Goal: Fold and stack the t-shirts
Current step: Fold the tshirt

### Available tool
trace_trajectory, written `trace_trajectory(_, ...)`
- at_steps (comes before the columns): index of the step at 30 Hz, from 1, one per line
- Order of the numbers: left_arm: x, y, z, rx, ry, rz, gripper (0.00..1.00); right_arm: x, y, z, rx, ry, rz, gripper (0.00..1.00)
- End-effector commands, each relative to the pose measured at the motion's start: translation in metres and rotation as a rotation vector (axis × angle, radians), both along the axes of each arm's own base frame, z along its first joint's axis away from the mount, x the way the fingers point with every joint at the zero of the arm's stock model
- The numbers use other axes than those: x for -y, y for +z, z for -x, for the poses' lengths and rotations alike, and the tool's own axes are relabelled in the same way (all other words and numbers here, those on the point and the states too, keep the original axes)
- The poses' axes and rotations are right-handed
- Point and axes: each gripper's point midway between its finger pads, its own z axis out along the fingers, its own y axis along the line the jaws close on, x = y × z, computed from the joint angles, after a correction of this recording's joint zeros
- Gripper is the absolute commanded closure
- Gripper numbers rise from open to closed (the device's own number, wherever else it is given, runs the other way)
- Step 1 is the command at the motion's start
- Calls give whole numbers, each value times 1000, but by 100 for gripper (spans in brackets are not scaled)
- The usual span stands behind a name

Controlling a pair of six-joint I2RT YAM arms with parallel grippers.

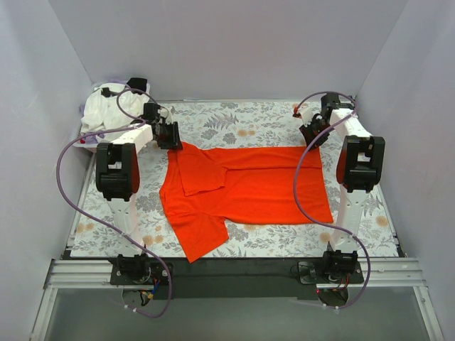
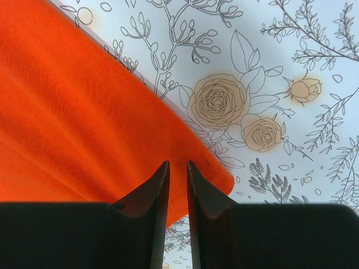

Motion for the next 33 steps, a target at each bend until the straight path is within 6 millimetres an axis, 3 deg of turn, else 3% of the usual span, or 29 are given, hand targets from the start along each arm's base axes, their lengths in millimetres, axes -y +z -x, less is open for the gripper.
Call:
trace_trajectory(1,7,32,-20,90,17,71,71,1,-6,-2,5,6,20,76)
trace_trajectory(3,6,40,-23,118,24,81,74,3,-5,-2,7,5,32,76)
trace_trajectory(7,3,42,-18,116,28,79,96,5,-9,0,0,5,42,75)
trace_trajectory(9,0,47,-12,110,29,74,100,6,-8,0,2,5,48,76)
trace_trajectory(16,-21,52,27,73,69,31,100,8,-8,4,6,14,64,76)
trace_trajectory(21,-29,28,50,21,101,0,100,10,-10,7,-1,16,74,76)
trace_trajectory(24,-30,16,46,0,118,-3,100,12,-12,8,-4,13,83,76)
trace_trajectory(27,-30,11,39,-5,123,-1,92,11,-11,8,-3,13,78,76)
trace_trajectory(31,-23,35,23,63,77,40,83,7,0,3,21,16,55,76)
trace_trajectory(33,-36,56,16,117,92,62,74,4,9,0,42,18,37,76)
